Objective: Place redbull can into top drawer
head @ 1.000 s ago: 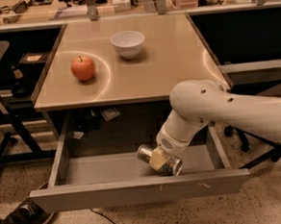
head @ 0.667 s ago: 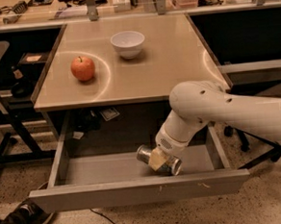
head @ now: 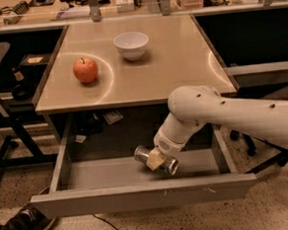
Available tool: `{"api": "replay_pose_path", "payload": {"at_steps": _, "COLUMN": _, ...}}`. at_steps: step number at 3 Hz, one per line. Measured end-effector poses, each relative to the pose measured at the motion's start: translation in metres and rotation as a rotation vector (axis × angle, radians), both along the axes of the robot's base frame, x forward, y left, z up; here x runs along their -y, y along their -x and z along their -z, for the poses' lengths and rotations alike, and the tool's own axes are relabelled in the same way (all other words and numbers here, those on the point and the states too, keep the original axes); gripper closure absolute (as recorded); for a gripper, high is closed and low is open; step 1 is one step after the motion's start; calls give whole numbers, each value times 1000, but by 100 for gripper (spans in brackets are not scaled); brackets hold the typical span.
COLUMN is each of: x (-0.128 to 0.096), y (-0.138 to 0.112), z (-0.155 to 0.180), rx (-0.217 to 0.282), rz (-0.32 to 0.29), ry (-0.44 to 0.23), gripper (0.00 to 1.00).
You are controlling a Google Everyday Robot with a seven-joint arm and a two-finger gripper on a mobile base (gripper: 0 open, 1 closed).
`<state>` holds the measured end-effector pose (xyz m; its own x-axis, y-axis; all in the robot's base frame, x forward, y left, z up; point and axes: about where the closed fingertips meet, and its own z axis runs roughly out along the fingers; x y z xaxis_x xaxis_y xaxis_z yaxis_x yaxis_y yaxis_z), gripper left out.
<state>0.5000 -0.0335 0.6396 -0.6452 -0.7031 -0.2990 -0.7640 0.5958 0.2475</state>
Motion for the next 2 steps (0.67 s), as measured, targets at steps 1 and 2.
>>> {"api": "replay_pose_path", "payload": {"at_steps": 1, "x": -9, "y": -15, "z": 15, "rx": 12, "rz": -19, "ry": -26, "gripper": 100}}
{"api": "replay_pose_path", "payload": {"at_steps": 2, "x": -15, "y": -23, "z": 28, "rx": 15, "rz": -29, "ry": -41, "gripper": 100}}
